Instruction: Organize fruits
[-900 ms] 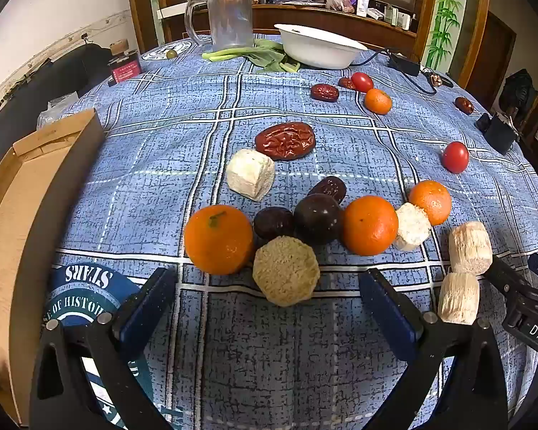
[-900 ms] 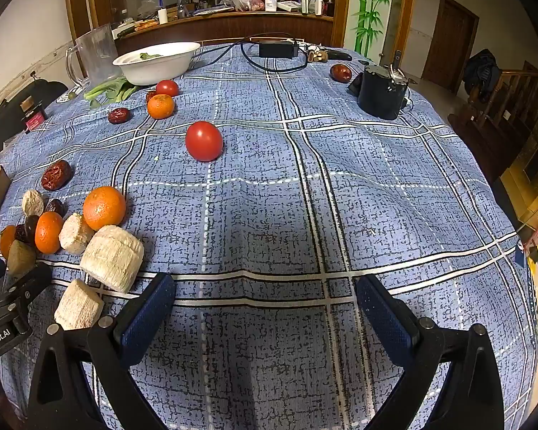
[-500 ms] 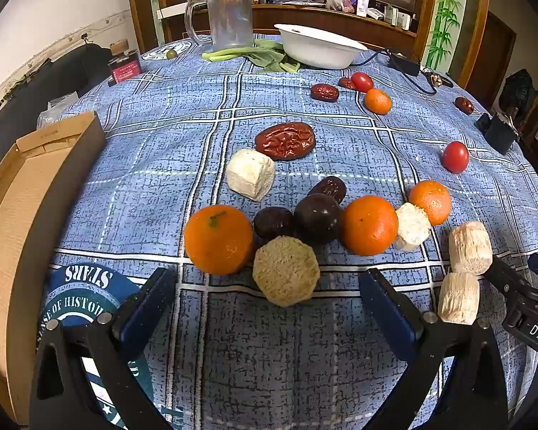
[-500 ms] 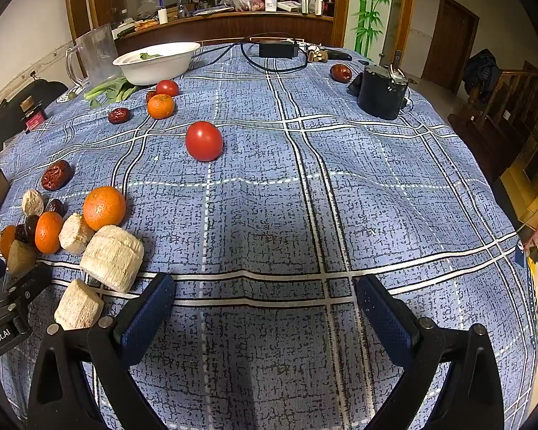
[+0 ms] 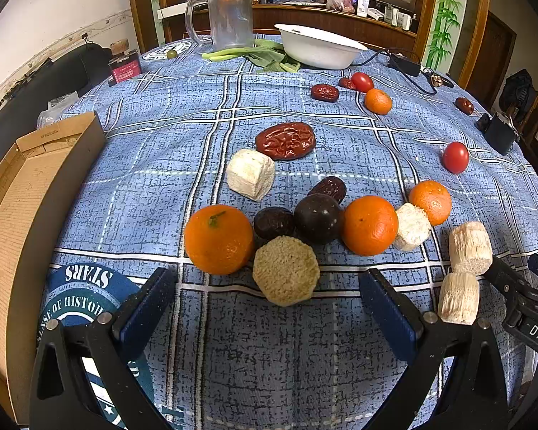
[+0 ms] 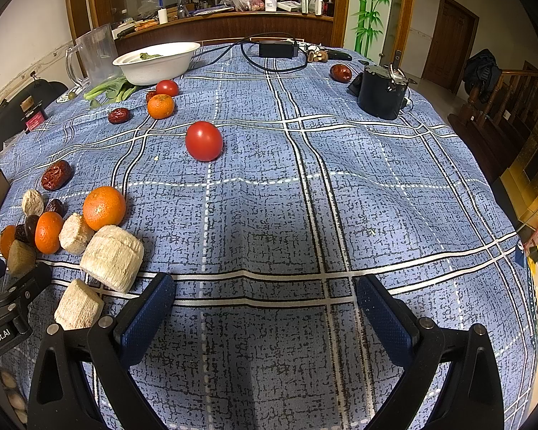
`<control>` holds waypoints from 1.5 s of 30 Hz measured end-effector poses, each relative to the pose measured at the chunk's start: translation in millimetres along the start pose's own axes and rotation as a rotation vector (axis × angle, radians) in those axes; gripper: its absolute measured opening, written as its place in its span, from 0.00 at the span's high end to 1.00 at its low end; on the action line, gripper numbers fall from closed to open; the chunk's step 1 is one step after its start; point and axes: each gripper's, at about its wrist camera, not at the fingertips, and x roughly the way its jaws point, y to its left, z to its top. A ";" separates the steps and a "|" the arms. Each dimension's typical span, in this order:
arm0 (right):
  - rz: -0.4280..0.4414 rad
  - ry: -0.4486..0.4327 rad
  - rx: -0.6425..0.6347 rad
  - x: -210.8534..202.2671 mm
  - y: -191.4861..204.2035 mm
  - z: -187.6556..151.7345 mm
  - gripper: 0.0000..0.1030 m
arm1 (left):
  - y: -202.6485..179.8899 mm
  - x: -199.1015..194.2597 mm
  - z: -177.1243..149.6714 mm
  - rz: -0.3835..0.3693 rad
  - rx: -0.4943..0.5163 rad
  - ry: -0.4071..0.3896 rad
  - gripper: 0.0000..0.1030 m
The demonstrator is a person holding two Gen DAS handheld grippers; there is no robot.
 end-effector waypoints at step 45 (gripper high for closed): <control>0.079 -0.316 0.214 -137.4 -4.3 -43.2 0.01 | 128.9 -197.5 -9.1 0.085 0.020 -0.497 0.00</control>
